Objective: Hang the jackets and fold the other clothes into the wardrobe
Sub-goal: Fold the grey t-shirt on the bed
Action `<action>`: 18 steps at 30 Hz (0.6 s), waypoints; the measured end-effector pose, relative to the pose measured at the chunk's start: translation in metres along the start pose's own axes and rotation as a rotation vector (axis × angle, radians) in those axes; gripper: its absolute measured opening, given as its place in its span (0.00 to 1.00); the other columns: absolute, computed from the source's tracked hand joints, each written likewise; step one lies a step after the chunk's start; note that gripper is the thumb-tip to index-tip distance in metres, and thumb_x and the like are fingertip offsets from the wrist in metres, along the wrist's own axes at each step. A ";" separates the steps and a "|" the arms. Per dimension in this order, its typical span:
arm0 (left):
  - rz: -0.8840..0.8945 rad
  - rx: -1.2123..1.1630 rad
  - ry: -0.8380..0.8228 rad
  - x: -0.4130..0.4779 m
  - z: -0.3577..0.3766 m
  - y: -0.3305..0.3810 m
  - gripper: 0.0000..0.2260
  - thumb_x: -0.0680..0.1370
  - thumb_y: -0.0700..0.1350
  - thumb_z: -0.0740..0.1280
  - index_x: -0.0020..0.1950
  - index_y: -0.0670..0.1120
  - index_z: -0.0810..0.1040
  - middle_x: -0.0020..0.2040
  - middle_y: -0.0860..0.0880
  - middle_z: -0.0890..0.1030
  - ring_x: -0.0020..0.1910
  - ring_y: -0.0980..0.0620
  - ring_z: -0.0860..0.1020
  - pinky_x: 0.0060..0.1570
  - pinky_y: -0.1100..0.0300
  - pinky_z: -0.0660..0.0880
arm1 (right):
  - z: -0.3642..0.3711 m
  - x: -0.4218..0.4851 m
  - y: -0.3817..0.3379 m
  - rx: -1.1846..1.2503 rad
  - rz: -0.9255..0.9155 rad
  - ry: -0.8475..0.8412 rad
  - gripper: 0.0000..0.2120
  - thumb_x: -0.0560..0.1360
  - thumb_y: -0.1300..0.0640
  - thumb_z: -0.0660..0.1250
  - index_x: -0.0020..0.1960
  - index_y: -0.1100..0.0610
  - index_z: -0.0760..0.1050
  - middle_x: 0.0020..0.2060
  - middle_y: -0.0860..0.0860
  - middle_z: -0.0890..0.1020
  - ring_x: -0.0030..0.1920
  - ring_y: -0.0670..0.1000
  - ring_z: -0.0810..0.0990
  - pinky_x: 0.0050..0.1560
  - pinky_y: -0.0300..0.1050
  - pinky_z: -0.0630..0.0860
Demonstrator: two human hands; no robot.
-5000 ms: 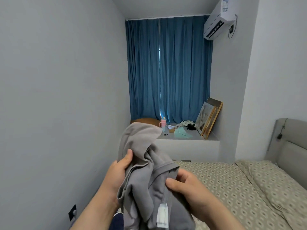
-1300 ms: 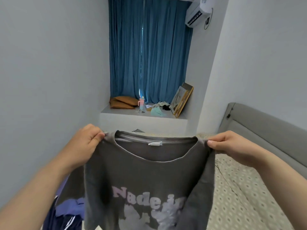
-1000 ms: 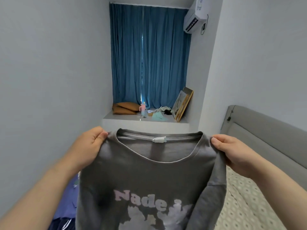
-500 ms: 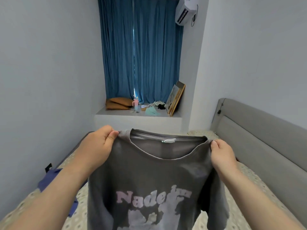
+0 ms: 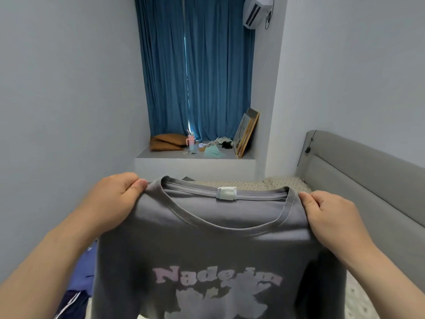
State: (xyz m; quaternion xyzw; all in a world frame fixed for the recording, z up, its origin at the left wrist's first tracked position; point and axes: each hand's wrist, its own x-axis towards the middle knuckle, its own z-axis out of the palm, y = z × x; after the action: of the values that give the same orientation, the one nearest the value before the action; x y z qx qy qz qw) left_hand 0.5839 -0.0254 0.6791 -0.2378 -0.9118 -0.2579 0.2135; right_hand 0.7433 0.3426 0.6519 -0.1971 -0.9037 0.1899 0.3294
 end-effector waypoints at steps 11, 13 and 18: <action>-0.086 -0.100 -0.327 0.009 0.101 -0.026 0.15 0.83 0.49 0.60 0.36 0.48 0.72 0.36 0.52 0.78 0.40 0.53 0.76 0.44 0.52 0.70 | 0.068 0.016 0.058 -0.018 0.169 -0.298 0.21 0.81 0.50 0.61 0.32 0.57 0.76 0.33 0.52 0.81 0.37 0.55 0.77 0.38 0.49 0.69; -0.103 -0.147 -0.411 0.007 0.141 -0.041 0.15 0.83 0.48 0.60 0.36 0.49 0.71 0.36 0.53 0.76 0.39 0.57 0.75 0.43 0.53 0.68 | 0.106 0.011 0.077 -0.051 0.229 -0.342 0.21 0.81 0.49 0.60 0.35 0.58 0.79 0.39 0.55 0.84 0.43 0.59 0.80 0.41 0.49 0.72; -0.177 -0.289 -0.657 -0.002 0.248 -0.090 0.13 0.79 0.47 0.61 0.34 0.49 0.65 0.34 0.52 0.72 0.36 0.60 0.71 0.41 0.59 0.66 | 0.203 -0.018 0.130 -0.055 0.453 -0.493 0.18 0.79 0.56 0.60 0.30 0.56 0.71 0.33 0.54 0.79 0.42 0.59 0.78 0.40 0.50 0.70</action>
State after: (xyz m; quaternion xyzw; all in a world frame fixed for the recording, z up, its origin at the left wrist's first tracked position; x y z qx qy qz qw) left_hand 0.4704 0.0473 0.4526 -0.2559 -0.9028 -0.3115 -0.1497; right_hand 0.6499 0.4013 0.4369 -0.3498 -0.8941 0.2759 0.0450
